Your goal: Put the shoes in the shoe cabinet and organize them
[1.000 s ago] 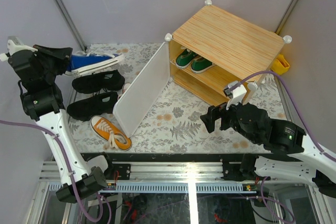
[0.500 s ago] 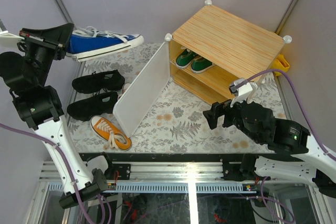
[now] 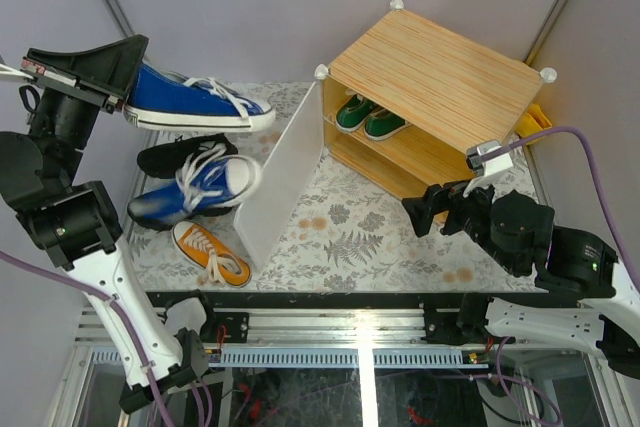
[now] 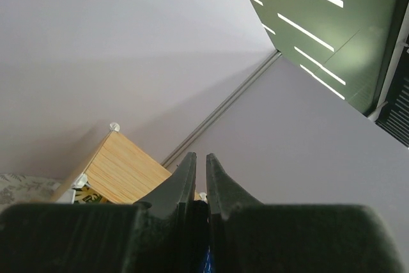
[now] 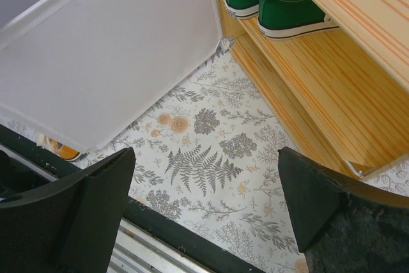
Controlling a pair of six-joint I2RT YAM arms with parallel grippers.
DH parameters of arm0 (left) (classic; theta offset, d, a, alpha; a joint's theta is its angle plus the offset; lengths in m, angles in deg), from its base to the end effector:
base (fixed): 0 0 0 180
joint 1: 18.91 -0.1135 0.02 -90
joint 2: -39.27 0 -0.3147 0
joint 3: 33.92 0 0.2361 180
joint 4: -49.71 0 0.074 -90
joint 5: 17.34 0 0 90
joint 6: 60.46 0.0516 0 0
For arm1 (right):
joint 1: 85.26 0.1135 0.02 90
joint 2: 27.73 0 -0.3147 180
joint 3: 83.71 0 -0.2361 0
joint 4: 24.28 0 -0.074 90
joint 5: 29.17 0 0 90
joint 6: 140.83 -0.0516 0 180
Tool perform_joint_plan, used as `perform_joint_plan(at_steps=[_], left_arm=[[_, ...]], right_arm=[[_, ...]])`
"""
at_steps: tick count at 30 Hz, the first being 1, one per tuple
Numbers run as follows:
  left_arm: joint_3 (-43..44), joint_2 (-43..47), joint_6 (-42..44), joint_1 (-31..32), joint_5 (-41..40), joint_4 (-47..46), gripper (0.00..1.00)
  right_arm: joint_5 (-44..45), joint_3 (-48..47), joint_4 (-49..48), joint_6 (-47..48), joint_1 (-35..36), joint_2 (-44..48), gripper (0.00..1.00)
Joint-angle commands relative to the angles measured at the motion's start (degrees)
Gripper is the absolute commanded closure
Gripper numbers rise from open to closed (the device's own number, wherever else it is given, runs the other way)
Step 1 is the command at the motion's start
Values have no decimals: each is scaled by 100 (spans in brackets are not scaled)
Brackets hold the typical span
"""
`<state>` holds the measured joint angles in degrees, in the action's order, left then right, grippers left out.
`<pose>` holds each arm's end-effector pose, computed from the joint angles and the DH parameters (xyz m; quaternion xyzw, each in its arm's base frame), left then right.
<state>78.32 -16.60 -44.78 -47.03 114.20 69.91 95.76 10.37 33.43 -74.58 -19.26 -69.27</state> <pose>0.0735 0.0005 0.6371 -0.1319 0.5116 -0.4748 0.7039 0.0540 0.0486 0.4605 -0.0960 0.7650 0.2506 0.5854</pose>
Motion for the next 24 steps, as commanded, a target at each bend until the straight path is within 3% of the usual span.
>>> perform_joint_plan(at_steps=[1, 7, 12, 14, 18, 24], left_arm=[[192, -414, -179, -1, -17, -684, 100], [492, -790, -71, 78, 85, -710, 100], [84, -852, 321, 229, 173, -529, 100], [-126, -850, 793, 723, -180, -266, 100], [370, -1380, 2165, 2590, -1450, 877, 100], [639, -1708, 2612, 3581, -2359, 938, 100]], right_arm=[[221, -146, -20, 74, 11, -45, 1], [196, -111, -89, 59, 11, -169, 0], [169, -16, -156, 37, 10, -172, 0], [181, 46, -161, 41, 13, -173, 0], [214, 24, -109, 54, 12, -236, 0], [307, 156, -28, -1, 14, -28, 1]])
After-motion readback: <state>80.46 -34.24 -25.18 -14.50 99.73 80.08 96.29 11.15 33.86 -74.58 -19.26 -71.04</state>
